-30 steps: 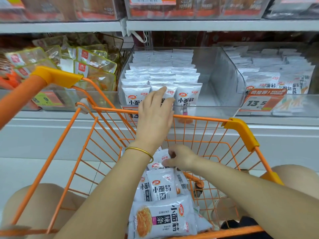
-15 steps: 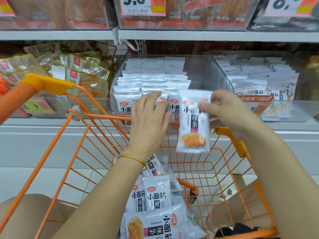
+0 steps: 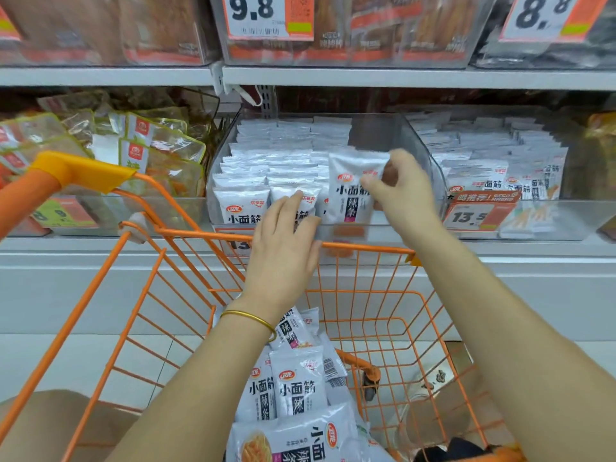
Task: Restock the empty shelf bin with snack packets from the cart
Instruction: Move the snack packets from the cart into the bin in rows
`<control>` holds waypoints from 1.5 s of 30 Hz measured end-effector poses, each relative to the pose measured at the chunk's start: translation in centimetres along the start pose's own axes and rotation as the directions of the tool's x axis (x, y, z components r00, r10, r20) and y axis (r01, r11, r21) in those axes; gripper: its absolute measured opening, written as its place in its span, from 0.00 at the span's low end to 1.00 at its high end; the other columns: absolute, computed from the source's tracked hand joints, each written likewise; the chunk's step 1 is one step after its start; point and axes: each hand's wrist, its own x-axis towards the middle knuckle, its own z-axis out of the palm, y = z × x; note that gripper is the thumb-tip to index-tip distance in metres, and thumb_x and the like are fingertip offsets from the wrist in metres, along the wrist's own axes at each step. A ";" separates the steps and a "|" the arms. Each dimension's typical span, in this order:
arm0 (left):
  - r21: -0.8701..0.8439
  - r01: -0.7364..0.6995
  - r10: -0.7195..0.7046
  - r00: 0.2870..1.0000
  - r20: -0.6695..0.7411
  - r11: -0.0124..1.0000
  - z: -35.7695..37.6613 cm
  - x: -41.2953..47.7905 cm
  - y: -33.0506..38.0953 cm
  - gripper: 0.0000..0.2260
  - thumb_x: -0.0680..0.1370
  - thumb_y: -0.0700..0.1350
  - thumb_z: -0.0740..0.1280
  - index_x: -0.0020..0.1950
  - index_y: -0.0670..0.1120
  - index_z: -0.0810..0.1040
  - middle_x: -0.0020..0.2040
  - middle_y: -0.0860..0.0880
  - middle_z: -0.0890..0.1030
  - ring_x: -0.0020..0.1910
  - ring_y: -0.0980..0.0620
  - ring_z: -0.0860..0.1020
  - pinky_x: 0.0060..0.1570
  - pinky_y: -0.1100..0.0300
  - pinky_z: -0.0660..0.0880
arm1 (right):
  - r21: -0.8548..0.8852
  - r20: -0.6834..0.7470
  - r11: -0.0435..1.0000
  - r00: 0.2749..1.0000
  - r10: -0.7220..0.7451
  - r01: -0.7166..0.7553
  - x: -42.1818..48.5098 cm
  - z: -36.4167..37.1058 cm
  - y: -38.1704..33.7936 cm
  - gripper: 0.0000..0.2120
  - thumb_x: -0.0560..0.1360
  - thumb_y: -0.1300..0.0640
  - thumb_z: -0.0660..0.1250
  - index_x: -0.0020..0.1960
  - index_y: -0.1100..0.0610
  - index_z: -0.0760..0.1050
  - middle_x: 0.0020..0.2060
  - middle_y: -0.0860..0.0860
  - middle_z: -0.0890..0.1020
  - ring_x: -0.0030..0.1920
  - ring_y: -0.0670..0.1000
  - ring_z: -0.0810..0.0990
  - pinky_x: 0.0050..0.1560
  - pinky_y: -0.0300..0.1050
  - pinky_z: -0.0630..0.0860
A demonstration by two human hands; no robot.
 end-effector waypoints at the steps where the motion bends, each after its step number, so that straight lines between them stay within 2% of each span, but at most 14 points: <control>1: -0.002 0.002 -0.002 1.000 0.001 1.000 0.0 0.0 0.0 0.13 0.74 0.43 0.68 0.58 0.42 0.77 0.68 0.38 0.70 0.68 0.37 0.66 0.64 0.40 0.67 | -0.049 0.010 0.999 1.000 0.000 0.000 -0.4 0.3 0.6 0.11 0.73 0.59 0.68 0.43 0.63 0.67 0.34 0.52 0.71 0.39 0.52 0.70 0.41 0.50 0.73; 5: -0.002 0.008 -0.008 1.000 0.009 1.000 -0.2 0.0 0.2 0.14 0.74 0.44 0.66 0.58 0.42 0.77 0.68 0.39 0.70 0.68 0.37 0.66 0.64 0.41 0.66 | -0.211 0.031 0.977 0.999 0.021 -0.014 -0.4 0.7 1.6 0.13 0.73 0.57 0.70 0.42 0.63 0.66 0.32 0.49 0.68 0.35 0.50 0.66 0.35 0.45 0.64; 12: -0.029 0.009 -0.009 1.000 0.005 1.000 -0.3 0.0 0.2 0.14 0.74 0.45 0.64 0.59 0.42 0.77 0.68 0.38 0.69 0.68 0.37 0.66 0.65 0.41 0.67 | -0.466 0.143 0.885 0.984 0.102 -0.024 0.2 1.5 2.1 0.13 0.72 0.51 0.71 0.41 0.59 0.70 0.35 0.51 0.75 0.42 0.56 0.76 0.41 0.48 0.73; 15: -0.032 0.005 -0.005 1.000 0.005 0.999 -0.3 0.0 0.3 0.15 0.74 0.45 0.63 0.59 0.42 0.77 0.68 0.38 0.69 0.68 0.37 0.66 0.65 0.42 0.67 | -0.440 0.206 0.896 0.964 0.166 -0.060 0.5 1.4 2.0 0.10 0.72 0.53 0.71 0.44 0.59 0.75 0.39 0.54 0.82 0.42 0.55 0.83 0.48 0.53 0.79; 19: -0.028 0.002 -0.002 1.000 0.004 1.000 -0.2 -0.1 0.2 0.14 0.74 0.43 0.66 0.59 0.42 0.77 0.68 0.38 0.69 0.68 0.37 0.66 0.65 0.42 0.66 | -0.236 0.270 0.961 0.940 0.210 -0.146 0.9 0.8 1.5 0.08 0.72 0.61 0.71 0.41 0.57 0.71 0.38 0.54 0.79 0.38 0.57 0.84 0.47 0.56 0.81; 22: -0.029 -0.002 0.002 1.000 0.002 1.000 -0.2 0.0 0.2 0.14 0.74 0.43 0.66 0.59 0.41 0.77 0.68 0.38 0.69 0.68 0.37 0.66 0.65 0.42 0.66 | -0.107 0.240 0.975 0.947 0.214 -0.193 0.9 -0.1 1.1 0.13 0.74 0.64 0.69 0.37 0.57 0.66 0.39 0.57 0.76 0.37 0.56 0.81 0.37 0.44 0.81; 26: -0.021 -0.003 0.003 1.000 0.002 1.000 -0.1 0.1 0.3 0.13 0.74 0.43 0.66 0.58 0.41 0.77 0.68 0.38 0.70 0.67 0.37 0.66 0.64 0.43 0.67 | -0.223 0.289 0.966 0.938 0.191 -0.128 0.5 0.2 0.7 0.15 0.74 0.63 0.68 0.34 0.54 0.66 0.37 0.53 0.76 0.34 0.50 0.79 0.34 0.32 0.77; 28: -0.023 -0.003 0.003 1.000 0.003 1.000 -0.1 0.1 0.3 0.14 0.75 0.44 0.64 0.59 0.42 0.77 0.68 0.38 0.69 0.68 0.37 0.66 0.64 0.43 0.66 | -0.250 0.305 0.963 0.935 0.180 -0.103 0.3 0.6 0.5 0.17 0.75 0.65 0.67 0.32 0.53 0.65 0.32 0.47 0.71 0.29 0.44 0.73 0.24 0.25 0.68; 32: -0.020 0.004 -0.004 1.000 0.011 1.000 -0.1 0.0 0.3 0.14 0.74 0.43 0.67 0.59 0.42 0.76 0.68 0.38 0.69 0.68 0.37 0.66 0.65 0.43 0.66 | -0.276 0.327 0.957 0.927 0.182 -0.090 0.2 0.7 0.4 0.13 0.75 0.63 0.68 0.35 0.56 0.68 0.35 0.47 0.74 0.34 0.52 0.81 0.39 0.41 0.80; 34: -0.016 0.007 -0.006 1.000 0.015 1.000 -0.2 0.0 0.2 0.14 0.74 0.42 0.68 0.59 0.42 0.77 0.68 0.38 0.69 0.68 0.37 0.66 0.64 0.42 0.66 | -0.320 0.316 0.943 0.928 0.198 -0.092 0.0 0.5 0.2 0.06 0.75 0.60 0.69 0.45 0.58 0.71 0.42 0.51 0.78 0.41 0.55 0.83 0.43 0.47 0.80; 37: -0.021 0.017 -0.017 1.000 0.014 1.000 -0.3 0.0 0.2 0.14 0.74 0.42 0.68 0.59 0.43 0.77 0.68 0.39 0.70 0.68 0.37 0.66 0.64 0.42 0.66 | -0.383 0.128 0.921 0.984 0.125 -0.067 -1.1 0.0 -0.1 0.16 0.73 0.56 0.70 0.54 0.58 0.66 0.47 0.52 0.75 0.46 0.54 0.77 0.49 0.52 0.76; 41: -0.038 0.038 -0.040 0.998 -0.051 0.999 -0.8 0.2 0.3 0.11 0.74 0.39 0.67 0.56 0.43 0.78 0.64 0.40 0.73 0.63 0.39 0.70 0.59 0.44 0.69 | -0.339 -0.040 0.937 0.993 -0.107 0.087 -4.1 -0.1 -1.0 0.09 0.75 0.59 0.65 0.51 0.54 0.66 0.46 0.51 0.76 0.43 0.53 0.76 0.44 0.52 0.75; 43: -0.039 0.054 -0.057 0.995 -0.083 0.998 -1.0 0.4 0.0 0.11 0.73 0.37 0.67 0.55 0.43 0.79 0.61 0.41 0.75 0.60 0.39 0.72 0.54 0.45 0.70 | -0.351 0.168 0.929 0.984 -0.061 0.117 -5.7 0.6 -1.0 0.05 0.74 0.59 0.65 0.48 0.53 0.70 0.41 0.49 0.78 0.42 0.53 0.79 0.44 0.51 0.76; 45: -0.042 0.058 -0.062 0.992 -0.110 0.997 -1.1 0.5 -0.2 0.12 0.71 0.35 0.66 0.53 0.43 0.79 0.58 0.41 0.76 0.55 0.39 0.72 0.50 0.46 0.70 | -0.408 0.515 0.900 0.852 0.091 0.151 -7.4 2.2 -0.1 0.02 0.74 0.60 0.65 0.46 0.54 0.74 0.40 0.49 0.79 0.46 0.55 0.81 0.47 0.48 0.77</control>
